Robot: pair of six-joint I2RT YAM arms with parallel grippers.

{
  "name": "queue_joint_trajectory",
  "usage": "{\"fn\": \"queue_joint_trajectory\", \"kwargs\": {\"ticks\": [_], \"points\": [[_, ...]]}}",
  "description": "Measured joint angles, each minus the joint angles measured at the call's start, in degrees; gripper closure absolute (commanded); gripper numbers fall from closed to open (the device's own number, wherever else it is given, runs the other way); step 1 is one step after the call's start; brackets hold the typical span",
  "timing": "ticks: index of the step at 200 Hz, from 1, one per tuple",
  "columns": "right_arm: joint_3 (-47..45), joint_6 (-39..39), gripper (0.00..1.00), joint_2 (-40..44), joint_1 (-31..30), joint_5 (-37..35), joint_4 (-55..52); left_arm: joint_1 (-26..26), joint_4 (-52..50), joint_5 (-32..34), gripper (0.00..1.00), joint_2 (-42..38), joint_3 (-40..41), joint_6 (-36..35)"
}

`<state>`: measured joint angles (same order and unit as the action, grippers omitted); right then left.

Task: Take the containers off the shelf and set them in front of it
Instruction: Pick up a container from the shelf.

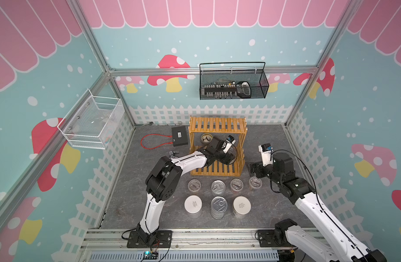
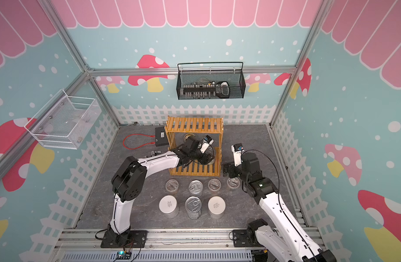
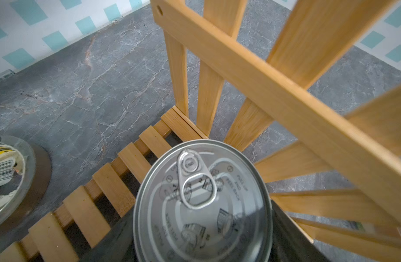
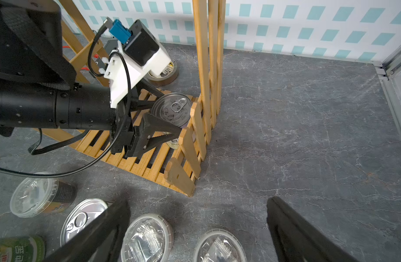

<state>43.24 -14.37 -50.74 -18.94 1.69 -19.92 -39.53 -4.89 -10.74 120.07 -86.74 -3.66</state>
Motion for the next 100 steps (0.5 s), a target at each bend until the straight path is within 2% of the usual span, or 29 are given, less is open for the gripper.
{"fn": "queue_joint_trajectory", "kwargs": {"ticks": [45, 100], "points": [[0.0, 0.5, 0.01, -1.3, 0.6, 0.8, 0.9, 0.0, -0.3, 0.3, 0.30, -3.8, 4.3, 0.0], [0.1, 0.7, 0.01, -2.0, 2.9, 2.9, 2.2, -1.8, -0.6, 1.3, 0.30, -19.1, 15.2, 1.0]]}}
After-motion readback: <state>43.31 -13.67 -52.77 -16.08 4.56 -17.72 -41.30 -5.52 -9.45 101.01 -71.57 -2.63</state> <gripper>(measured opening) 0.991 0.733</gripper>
